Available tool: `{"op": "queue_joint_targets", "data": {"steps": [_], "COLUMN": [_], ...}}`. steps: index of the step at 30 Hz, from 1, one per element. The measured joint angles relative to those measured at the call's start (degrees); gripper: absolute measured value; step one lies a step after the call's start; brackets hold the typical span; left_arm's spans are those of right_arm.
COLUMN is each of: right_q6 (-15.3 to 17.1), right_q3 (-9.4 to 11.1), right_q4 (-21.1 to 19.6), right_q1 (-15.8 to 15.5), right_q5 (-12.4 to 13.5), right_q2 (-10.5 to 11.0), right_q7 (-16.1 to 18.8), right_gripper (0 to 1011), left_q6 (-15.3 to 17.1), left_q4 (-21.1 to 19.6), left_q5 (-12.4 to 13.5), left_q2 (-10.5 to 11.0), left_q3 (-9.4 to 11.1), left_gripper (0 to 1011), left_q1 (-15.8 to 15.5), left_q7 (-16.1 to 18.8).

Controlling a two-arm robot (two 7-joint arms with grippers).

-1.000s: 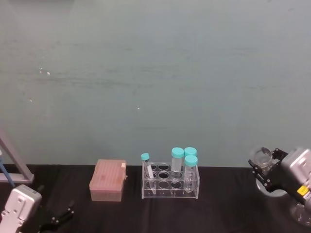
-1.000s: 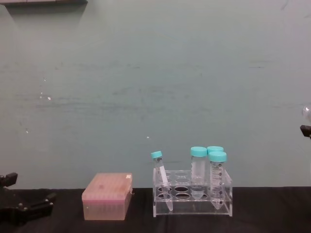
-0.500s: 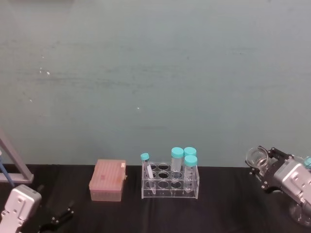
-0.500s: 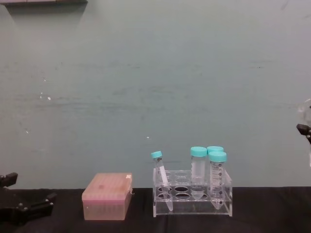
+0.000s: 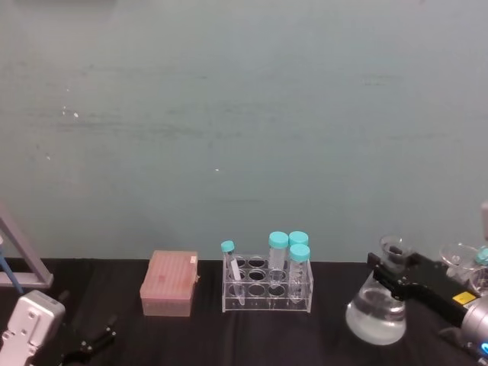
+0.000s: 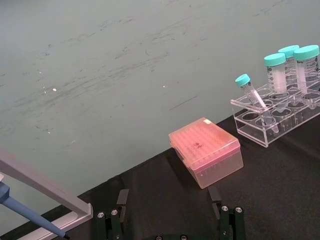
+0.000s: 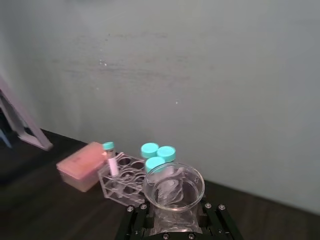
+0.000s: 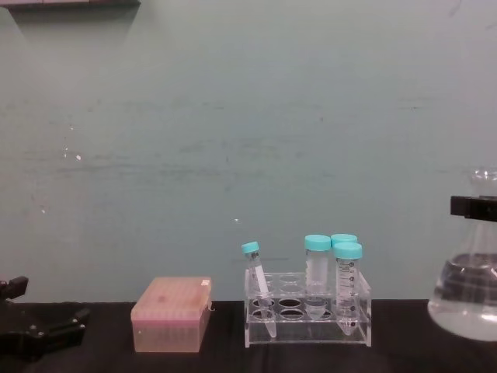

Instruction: Pick up the beaker with the right gripper, shake it three times, and then put it down.

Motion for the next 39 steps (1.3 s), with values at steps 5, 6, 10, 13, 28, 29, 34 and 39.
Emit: {"op": "queue_joint_targets", "data": {"steps": [5,6,10,13,28,29,34,39], "right_q6": [3.1,3.2,3.5,3.5,3.5,3.5,3.5,3.5], "right_q3": [0.0,-0.1,-0.8,-1.2,-1.0,-1.0,-1.0,-1.0], "right_q4": [-0.5,-0.6,-1.0,-1.2,-1.1,-1.1,-1.1,-1.0], "right_q1": [-0.2,-0.3,-0.5,-0.5,-0.5,-0.5,-0.5,-0.5], "right_q5": [2.5,2.6,2.8,2.8,2.9,2.9,2.9,2.9], "right_q2": [-0.5,-0.4,0.0,0.2,0.1,0.1,0.1,0.1], "right_q7": [-0.8,-0.8,-1.6,-2.1,-2.0,-1.9,-1.9,-1.9], "right_gripper": [452,452,452,452,453,452,452,452], "left_q6": [0.0,0.0,0.0,0.0,0.0,0.0,0.0,0.0], "left_q4": [0.0,0.0,0.0,0.0,0.0,0.0,0.0,0.0], "left_q5": [0.0,0.0,0.0,0.0,0.0,0.0,0.0,0.0], "left_q2": [0.0,0.0,0.0,0.0,0.0,0.0,0.0,0.0], "left_q3": [0.0,0.0,0.0,0.0,0.0,0.0,0.0,0.0], "left_gripper": [1000,1000,1000,1000,1000,1000,1000,1000], "left_q1": [0.0,0.0,0.0,0.0,0.0,0.0,0.0,0.0], "left_q7": [0.0,0.0,0.0,0.0,0.0,0.0,0.0,0.0]}}
